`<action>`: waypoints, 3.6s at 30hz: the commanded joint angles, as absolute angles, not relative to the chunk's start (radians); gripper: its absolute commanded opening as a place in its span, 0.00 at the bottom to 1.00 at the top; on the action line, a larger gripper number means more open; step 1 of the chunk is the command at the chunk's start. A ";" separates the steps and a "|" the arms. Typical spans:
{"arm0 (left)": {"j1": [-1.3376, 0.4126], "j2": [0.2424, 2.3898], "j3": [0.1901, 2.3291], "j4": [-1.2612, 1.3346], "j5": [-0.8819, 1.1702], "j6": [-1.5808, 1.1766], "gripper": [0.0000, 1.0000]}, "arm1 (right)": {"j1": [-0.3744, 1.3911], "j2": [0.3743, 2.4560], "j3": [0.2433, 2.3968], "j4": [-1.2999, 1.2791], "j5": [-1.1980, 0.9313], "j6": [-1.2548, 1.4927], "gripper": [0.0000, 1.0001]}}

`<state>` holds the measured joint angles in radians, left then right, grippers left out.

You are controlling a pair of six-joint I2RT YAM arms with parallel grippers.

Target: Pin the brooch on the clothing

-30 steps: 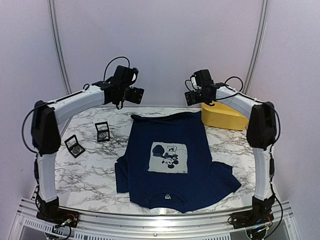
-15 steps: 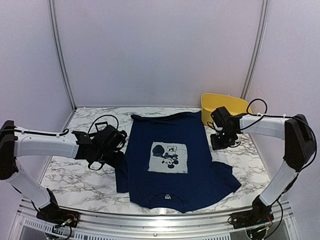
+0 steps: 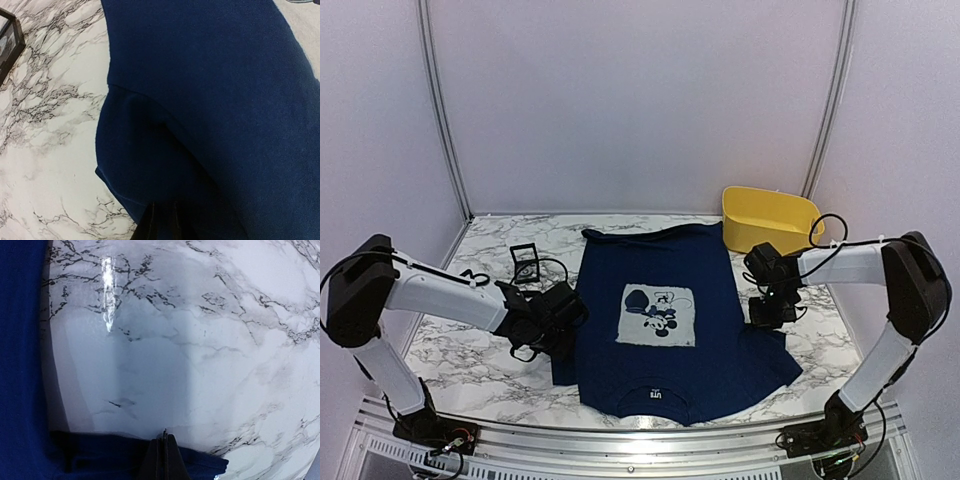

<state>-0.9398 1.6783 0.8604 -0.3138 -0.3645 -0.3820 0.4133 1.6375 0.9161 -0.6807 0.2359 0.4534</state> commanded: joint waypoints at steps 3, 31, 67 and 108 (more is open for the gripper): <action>-0.940 1.724 0.807 -0.570 -0.466 -0.510 0.08 | 0.343 1.695 0.879 -0.609 0.222 0.478 0.00; -1.005 1.422 0.860 -0.521 -0.363 -0.298 0.14 | 0.800 1.602 1.095 -0.696 0.048 0.315 0.00; -0.914 1.430 1.026 -0.517 -0.511 -0.360 0.44 | 0.831 1.708 1.345 -0.570 0.140 0.190 0.03; -0.519 2.426 2.299 -0.390 -0.610 0.179 0.51 | 0.377 2.430 2.376 -0.599 0.088 0.016 0.03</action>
<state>-0.4797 2.6633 2.4104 -0.4133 -0.6731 0.1688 0.3748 2.6343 2.3951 -0.5816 0.1326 0.0536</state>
